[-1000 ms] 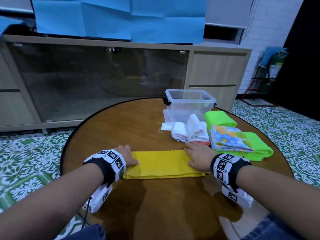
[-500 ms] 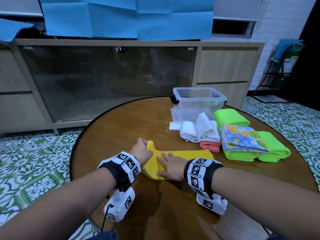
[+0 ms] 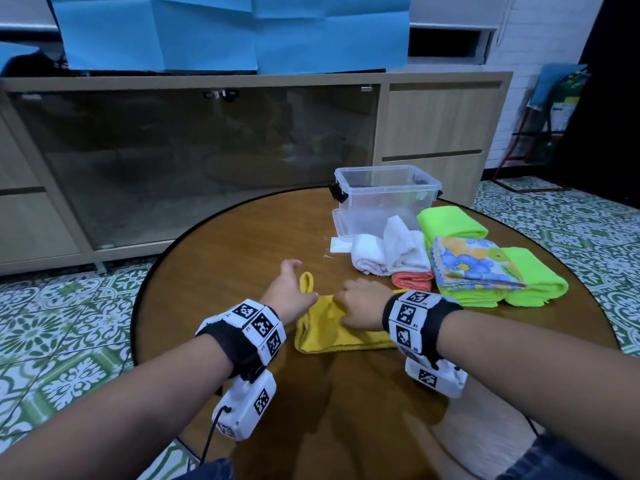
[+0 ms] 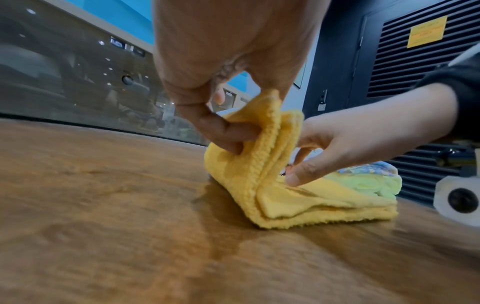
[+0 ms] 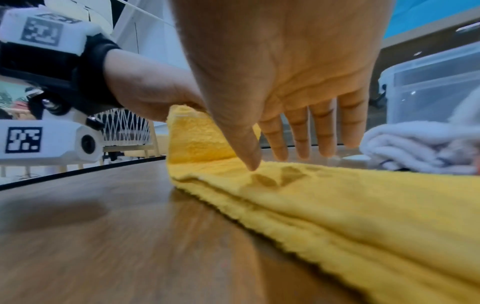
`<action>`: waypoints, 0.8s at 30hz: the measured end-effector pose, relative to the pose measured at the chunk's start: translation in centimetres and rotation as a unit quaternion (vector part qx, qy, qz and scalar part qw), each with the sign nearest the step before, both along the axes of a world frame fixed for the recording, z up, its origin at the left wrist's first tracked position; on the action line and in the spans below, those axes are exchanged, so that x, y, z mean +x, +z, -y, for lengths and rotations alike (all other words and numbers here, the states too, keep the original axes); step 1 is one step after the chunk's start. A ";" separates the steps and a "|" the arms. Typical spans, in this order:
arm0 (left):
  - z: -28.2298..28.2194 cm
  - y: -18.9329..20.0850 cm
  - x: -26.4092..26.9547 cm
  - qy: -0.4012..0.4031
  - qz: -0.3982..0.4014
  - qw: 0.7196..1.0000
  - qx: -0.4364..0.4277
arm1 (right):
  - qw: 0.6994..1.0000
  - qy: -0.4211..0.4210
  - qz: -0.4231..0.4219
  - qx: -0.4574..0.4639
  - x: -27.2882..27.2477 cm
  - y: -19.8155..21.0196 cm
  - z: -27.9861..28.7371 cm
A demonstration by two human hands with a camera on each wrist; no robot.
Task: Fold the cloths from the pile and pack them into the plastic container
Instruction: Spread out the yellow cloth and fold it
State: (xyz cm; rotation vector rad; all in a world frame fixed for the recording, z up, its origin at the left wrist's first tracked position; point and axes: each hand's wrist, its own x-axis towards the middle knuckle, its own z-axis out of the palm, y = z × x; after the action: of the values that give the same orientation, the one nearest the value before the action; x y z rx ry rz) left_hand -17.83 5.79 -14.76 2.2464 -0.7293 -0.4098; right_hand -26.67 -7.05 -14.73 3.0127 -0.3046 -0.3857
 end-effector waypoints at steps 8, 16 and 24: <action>2.0 -0.7 -1.6 -0.039 -0.093 0.995 -0.008 | 0.985 -0.155 0.005 -0.081 -2.9 1.4 5.1; 1.8 -1.3 -2.5 -0.242 0.167 0.901 0.321 | 0.966 -0.256 -0.039 0.020 -3.7 0.3 6.0; 1.9 -2.7 -3.4 -0.250 0.124 0.887 0.368 | 0.929 -0.328 -0.021 0.169 -4.0 0.8 5.8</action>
State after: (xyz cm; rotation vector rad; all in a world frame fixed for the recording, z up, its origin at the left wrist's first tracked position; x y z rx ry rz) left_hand -21.21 3.86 -17.49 2.8272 -1.5027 -0.7531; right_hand -30.62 -12.89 -13.97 3.1272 -1.3871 -0.5975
